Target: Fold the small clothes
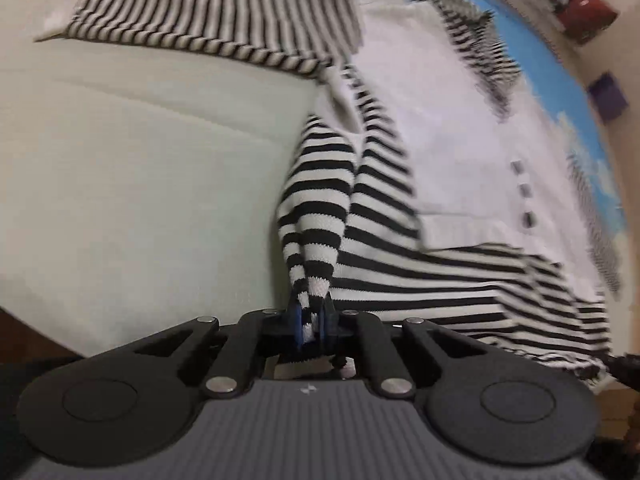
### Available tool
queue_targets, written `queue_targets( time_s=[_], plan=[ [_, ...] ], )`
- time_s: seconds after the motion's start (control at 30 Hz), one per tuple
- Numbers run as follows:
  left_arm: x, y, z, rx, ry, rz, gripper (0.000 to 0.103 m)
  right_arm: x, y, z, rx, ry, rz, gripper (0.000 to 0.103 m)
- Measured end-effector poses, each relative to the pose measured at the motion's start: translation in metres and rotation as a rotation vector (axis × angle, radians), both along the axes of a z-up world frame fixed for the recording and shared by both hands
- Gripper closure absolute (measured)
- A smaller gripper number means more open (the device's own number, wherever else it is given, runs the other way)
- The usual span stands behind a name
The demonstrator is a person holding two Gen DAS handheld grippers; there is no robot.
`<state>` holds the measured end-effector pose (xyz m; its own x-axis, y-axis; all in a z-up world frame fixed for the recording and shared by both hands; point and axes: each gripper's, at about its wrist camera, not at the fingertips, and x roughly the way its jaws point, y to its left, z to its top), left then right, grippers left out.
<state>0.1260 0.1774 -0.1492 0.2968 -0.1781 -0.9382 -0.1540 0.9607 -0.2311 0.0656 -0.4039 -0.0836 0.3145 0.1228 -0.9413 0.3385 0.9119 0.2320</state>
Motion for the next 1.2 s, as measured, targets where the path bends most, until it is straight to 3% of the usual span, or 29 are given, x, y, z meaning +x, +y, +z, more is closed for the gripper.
queue_targets(
  time_s=[0.03, 0.07, 0.1, 0.17, 0.2, 0.3, 0.53, 0.6, 0.67, 0.77, 0.83, 0.93, 1.0, 1.07, 1.1, 1.2],
  plan=[
    [0.0, -0.001, -0.002, 0.023, 0.012, -0.001, 0.092, 0.001, 0.004, -0.005, -0.011, 0.02, 0.031, 0.097],
    [0.0, -0.001, -0.003, 0.035, 0.018, 0.002, 0.081, 0.001, 0.007, -0.007, -0.032, 0.032, 0.042, 0.085],
    [0.0, -0.001, -0.001, 0.035, 0.015, 0.008, 0.075, 0.001, 0.007, -0.008, -0.057, 0.04, 0.036, 0.067],
    [0.0, 0.001, 0.005, 0.005, 0.002, 0.012, 0.069, 0.0, 0.002, -0.009, -0.055, 0.042, 0.001, 0.051],
    [-0.001, 0.001, 0.007, -0.013, -0.007, 0.01, 0.061, -0.001, -0.001, -0.01, -0.031, 0.048, -0.018, 0.049],
    [-0.005, -0.003, 0.008, -0.033, 0.0, -0.009, 0.051, -0.001, -0.007, -0.017, 0.058, 0.073, -0.042, 0.048],
    [-0.002, -0.014, -0.009, 0.01, 0.057, -0.061, 0.054, 0.0, 0.019, -0.023, 0.056, 0.087, 0.061, 0.049],
    [-0.001, -0.015, -0.012, -0.021, 0.068, -0.072, 0.09, -0.001, 0.022, -0.02, 0.093, 0.065, 0.093, 0.083],
    [-0.003, -0.015, -0.004, -0.061, 0.02, -0.086, 0.096, -0.004, 0.017, -0.014, 0.109, 0.034, 0.071, 0.095],
    [-0.007, -0.015, 0.02, -0.192, -0.125, -0.115, 0.096, -0.016, -0.014, 0.003, 0.153, -0.05, -0.072, 0.098],
    [-0.01, -0.017, 0.025, -0.168, -0.137, -0.135, 0.096, -0.023, -0.024, 0.012, 0.142, -0.064, -0.097, 0.098],
    [-0.012, -0.005, -0.004, -0.033, 0.036, -0.073, 0.096, -0.024, -0.01, -0.002, 0.082, 0.033, -0.017, 0.097],
    [-0.011, 0.001, -0.013, 0.006, 0.074, -0.037, 0.092, -0.021, 0.008, -0.013, 0.038, 0.095, 0.07, 0.091],
    [-0.008, -0.001, -0.004, 0.036, 0.01, -0.056, 0.089, -0.02, 0.016, -0.008, -0.021, 0.079, 0.108, 0.079],
    [-0.009, -0.004, 0.005, 0.06, -0.042, -0.064, 0.089, -0.019, 0.017, -0.002, -0.049, 0.046, 0.099, 0.071],
    [-0.012, -0.01, 0.023, 0.059, -0.165, -0.093, 0.089, -0.021, 0.008, 0.021, -0.085, -0.082, 0.025, 0.059]
  ],
)
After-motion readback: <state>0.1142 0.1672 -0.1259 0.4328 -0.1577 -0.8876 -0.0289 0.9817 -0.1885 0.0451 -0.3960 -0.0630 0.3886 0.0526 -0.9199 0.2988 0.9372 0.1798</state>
